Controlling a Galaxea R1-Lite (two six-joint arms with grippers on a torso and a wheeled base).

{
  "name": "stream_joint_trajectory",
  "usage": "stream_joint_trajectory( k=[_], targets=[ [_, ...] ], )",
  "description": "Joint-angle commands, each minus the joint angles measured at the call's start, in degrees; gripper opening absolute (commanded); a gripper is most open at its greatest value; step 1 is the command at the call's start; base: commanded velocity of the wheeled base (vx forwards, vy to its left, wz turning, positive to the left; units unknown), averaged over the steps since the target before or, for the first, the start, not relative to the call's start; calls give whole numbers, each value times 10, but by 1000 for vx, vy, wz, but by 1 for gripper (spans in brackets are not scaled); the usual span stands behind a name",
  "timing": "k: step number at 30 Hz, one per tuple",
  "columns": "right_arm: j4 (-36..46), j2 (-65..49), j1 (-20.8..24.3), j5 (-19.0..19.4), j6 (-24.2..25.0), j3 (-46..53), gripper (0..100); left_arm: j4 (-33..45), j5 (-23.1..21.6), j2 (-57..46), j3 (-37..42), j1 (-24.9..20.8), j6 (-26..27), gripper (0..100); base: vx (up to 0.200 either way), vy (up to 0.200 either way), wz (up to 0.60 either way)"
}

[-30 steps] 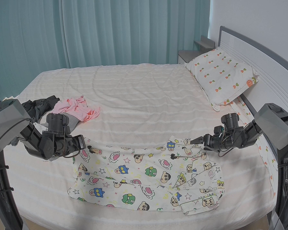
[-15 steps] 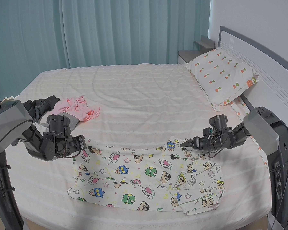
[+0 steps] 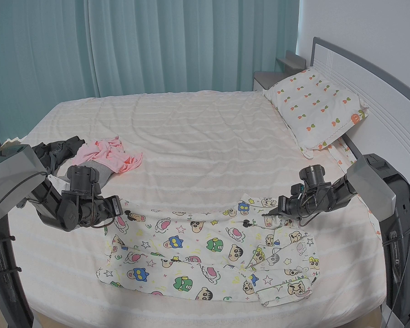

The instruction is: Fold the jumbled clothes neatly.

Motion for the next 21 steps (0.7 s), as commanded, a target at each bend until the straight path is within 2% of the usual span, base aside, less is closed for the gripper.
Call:
stream_joint_trajectory(
  k=[1, 9, 14, 15, 20, 21],
  targets=[
    [-2, -23, -7, 5, -1, 34, 0, -1, 0, -8, 5, 0, 0, 0, 0, 0, 0],
    [-5, -74, -24, 19, -10, 88, 0, -2, 0, -20, 20, 0, 1, 0, 0, 0, 0],
    [-5, -78, -39, 20, -15, 75, 0, -3, -1, -16, 25, -1, 1, 0, 0, 0, 0],
    [-6, -77, -40, 21, -13, 68, 100, -3, -1, -16, 25, -1, 1, 0, 0, 0, 0],
    [1, -47, -38, 12, -1, 13, 100, -3, -1, -15, 24, -3, 1, 0, 0, 0, 0],
    [2, -25, -35, -6, 7, -12, 100, -3, -1, -15, 24, -3, 1, 0, 0, 0, 0]
  ],
)
